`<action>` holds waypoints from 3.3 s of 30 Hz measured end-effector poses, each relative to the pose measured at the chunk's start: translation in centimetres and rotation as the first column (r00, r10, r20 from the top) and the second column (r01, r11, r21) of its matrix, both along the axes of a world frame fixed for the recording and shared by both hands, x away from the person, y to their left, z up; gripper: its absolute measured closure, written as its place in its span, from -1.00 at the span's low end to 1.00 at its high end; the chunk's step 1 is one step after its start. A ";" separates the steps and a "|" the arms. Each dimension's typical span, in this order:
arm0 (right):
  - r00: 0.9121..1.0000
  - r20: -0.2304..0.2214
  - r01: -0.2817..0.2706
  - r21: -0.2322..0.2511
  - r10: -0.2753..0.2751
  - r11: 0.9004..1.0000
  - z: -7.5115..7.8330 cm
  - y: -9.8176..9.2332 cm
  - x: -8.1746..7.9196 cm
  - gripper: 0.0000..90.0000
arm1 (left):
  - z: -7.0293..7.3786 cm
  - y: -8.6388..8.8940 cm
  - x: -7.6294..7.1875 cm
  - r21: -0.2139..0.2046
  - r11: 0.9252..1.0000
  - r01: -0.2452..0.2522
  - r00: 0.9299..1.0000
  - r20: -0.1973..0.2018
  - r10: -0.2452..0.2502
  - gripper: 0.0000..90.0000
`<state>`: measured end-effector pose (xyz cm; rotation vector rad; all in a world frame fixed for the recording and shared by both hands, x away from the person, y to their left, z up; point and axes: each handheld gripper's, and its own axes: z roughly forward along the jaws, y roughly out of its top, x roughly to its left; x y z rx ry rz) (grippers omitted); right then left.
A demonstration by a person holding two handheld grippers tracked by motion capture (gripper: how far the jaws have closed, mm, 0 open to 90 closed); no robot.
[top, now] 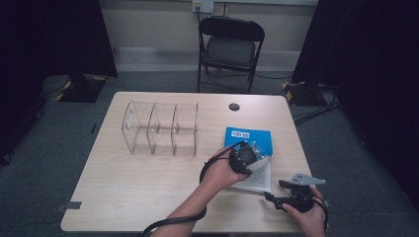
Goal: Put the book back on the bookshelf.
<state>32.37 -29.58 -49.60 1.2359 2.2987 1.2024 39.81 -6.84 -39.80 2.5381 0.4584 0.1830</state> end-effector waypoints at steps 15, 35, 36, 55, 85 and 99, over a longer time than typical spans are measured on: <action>1.000 0.010 -0.017 -0.069 0.018 0.997 -0.3 1.7 -0.1 -0.64 | 1.8 -0.2 0.3 0.015 0.999 -0.031 0.999 -0.043 0.031 0.63; 0.999 0.046 -0.017 -0.156 0.024 0.988 -0.4 3.2 -0.2 -0.61 | 4.3 -0.1 0.4 0.024 0.998 -0.063 0.994 -0.086 0.065 0.65; 0.999 0.045 -0.014 -0.154 0.021 0.988 -0.4 3.2 -0.2 -0.59 | 4.4 0.0 0.4 0.026 0.998 -0.064 0.993 -0.093 0.066 0.65; 0.994 0.107 0.043 -0.062 -0.036 0.997 1.0 2.4 -0.4 -0.35 | 2.6 -0.4 -0.6 0.044 0.999 -0.026 0.996 -0.082 0.029 0.64; 0.962 0.272 -0.015 -0.048 0.027 0.999 2.9 2.8 1.1 -0.43 | 4.1 0.6 -2.2 0.060 0.998 0.021 0.998 -0.065 -0.017 0.66; 0.940 0.331 -0.068 -0.059 0.084 0.996 4.7 3.3 1.4 -0.59 | 6.9 1.1 -2.4 0.069 0.997 0.037 0.997 -0.064 -0.033 0.67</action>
